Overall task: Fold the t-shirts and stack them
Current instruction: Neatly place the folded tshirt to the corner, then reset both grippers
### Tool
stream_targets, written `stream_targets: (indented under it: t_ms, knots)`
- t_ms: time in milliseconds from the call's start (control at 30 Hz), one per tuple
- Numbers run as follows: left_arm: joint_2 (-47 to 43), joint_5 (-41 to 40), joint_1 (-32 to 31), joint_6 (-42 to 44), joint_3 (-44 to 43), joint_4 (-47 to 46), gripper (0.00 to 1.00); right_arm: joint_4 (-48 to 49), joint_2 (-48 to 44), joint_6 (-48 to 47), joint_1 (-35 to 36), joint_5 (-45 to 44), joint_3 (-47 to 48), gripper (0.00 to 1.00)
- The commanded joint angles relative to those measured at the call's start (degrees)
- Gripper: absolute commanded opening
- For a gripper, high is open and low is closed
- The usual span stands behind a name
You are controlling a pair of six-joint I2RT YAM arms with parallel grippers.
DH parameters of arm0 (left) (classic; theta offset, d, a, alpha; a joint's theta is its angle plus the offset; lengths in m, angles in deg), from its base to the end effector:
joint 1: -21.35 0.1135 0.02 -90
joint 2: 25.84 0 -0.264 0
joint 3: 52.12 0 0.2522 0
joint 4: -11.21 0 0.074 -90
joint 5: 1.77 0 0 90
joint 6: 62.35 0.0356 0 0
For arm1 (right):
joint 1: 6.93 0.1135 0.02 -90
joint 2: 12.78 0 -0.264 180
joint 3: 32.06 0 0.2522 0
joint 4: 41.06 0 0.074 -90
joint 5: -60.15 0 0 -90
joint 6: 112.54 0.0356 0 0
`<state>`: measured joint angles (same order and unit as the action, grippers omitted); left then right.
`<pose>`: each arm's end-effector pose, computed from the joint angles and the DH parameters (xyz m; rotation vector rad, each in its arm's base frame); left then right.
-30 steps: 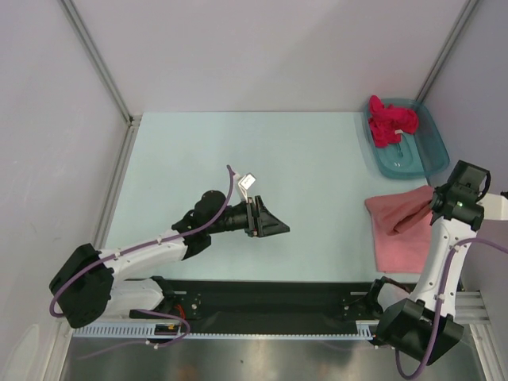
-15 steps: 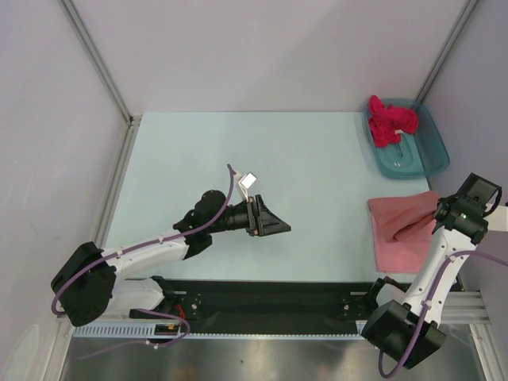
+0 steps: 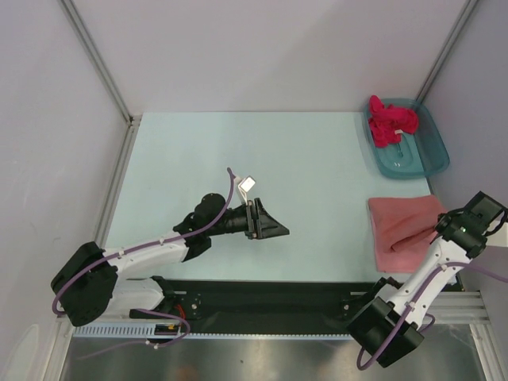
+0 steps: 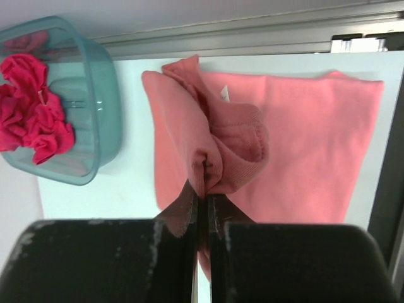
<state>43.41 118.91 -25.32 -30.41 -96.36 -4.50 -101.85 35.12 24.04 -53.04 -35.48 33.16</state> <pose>0.1640 -0.2003 0.2368 0.2694 2.0679 -1.7066 0.1106 -0.1200 0.3092 1.7176 1.5708 -0.1103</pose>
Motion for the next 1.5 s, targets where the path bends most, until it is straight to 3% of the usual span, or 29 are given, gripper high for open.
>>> stream_targets:
  t_ms: [0,467,733,833,867,1000,1133,1233,1333,1367,1467]
  knots:
    - [-1.0,1.1,0.4,-0.6,0.2,-2.9,0.72,0.2,-1.9,-4.3,-2.3,3.6,-2.1,0.0]
    - [-1.3,1.1,0.4,-1.2,0.5,-3.0,0.72,1.2,-3.2,-12.3,-5.7,-0.6,-8.4,0.0]
    - [-0.6,2.1,0.4,-1.7,-1.2,-3.9,0.7,0.4,-1.1,-12.2,-5.9,-4.5,-7.8,0.1]
    - [-1.1,2.1,0.3,-1.8,-1.1,-3.8,0.71,0.2,-1.0,-12.3,-7.1,-4.7,-7.6,0.33]
    - [-1.5,2.3,0.3,-1.8,-0.9,-3.7,0.71,0.1,-1.1,-12.7,-7.5,-4.3,-7.3,0.45]
    - [-3.5,1.9,0.4,-1.3,0.3,-2.6,0.72,0.3,-2.2,-13.5,-8.1,-2.7,-6.3,0.61]
    - [-4.5,1.2,0.3,-0.6,0.9,-1.7,0.72,-0.1,-2.8,-14.5,-6.5,-1.8,-3.2,0.64]
    - [-4.0,0.9,0.4,-0.6,1.3,-2.0,0.72,0.6,-2.6,-13.5,-1.5,0.7,-0.7,0.64]
    - [-3.3,0.4,0.3,-1.0,1.6,-3.2,0.72,2.9,-0.6,-8.6,13.9,-2.3,1.9,0.62]
    - [-3.2,0.4,0.4,-0.7,1.6,-3.2,0.72,4.2,0.3,-7.4,24.5,-4.1,2.8,0.62]
    - [-5.2,-0.9,0.1,1.4,2.3,-2.5,0.73,8.5,4.5,-4.0,40.3,-9.8,5.2,0.63]
